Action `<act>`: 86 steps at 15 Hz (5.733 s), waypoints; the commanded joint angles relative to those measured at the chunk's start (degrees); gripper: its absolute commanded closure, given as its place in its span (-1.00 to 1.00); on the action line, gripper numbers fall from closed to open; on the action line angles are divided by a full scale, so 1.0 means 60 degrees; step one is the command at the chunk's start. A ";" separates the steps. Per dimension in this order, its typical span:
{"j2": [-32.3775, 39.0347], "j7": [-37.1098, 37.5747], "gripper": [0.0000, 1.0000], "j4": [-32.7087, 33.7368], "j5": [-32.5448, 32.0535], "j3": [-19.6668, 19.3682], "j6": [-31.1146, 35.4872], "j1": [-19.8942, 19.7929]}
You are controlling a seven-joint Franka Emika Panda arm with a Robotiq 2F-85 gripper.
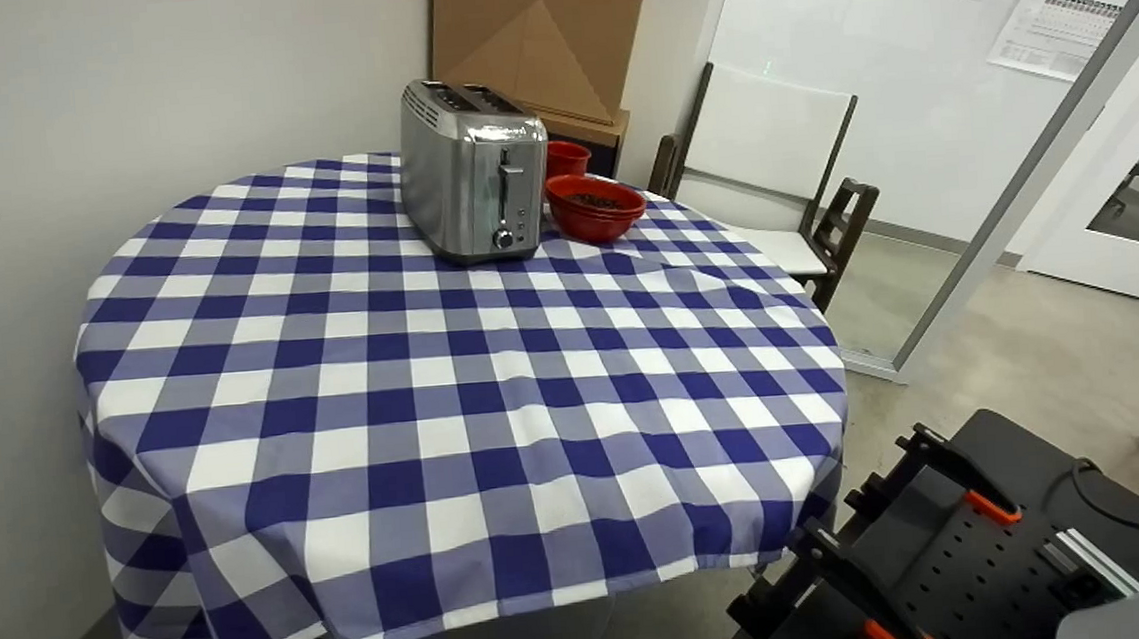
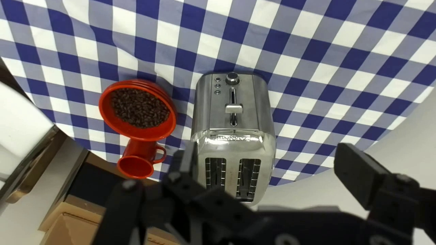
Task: Push down on the button on the toaster.
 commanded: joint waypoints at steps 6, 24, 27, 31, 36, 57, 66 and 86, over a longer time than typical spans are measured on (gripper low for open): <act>0.3483 0.2701 0.06 0.2556 -0.2829 -0.1113 0.0513 0.1004; 0.7004 0.3268 0.99 0.4574 -0.4236 -0.2974 0.2421 0.2408; 0.6915 0.2840 0.99 0.4467 -0.3605 -0.3314 0.2398 0.2736; 0.6543 0.1181 0.99 0.4155 -0.1204 -0.2510 0.1354 0.2252; 0.6543 0.0154 0.99 0.4387 0.0243 -0.2800 0.0565 0.2327; 0.8318 0.0027 0.99 0.4331 0.0253 -0.4010 0.3382 0.3295; 0.8124 -0.0032 0.47 0.4133 0.1074 -0.3654 0.2978 0.3015; -0.0190 -0.1969 -1.00 -0.0575 0.0900 -0.1578 -0.3683 0.1298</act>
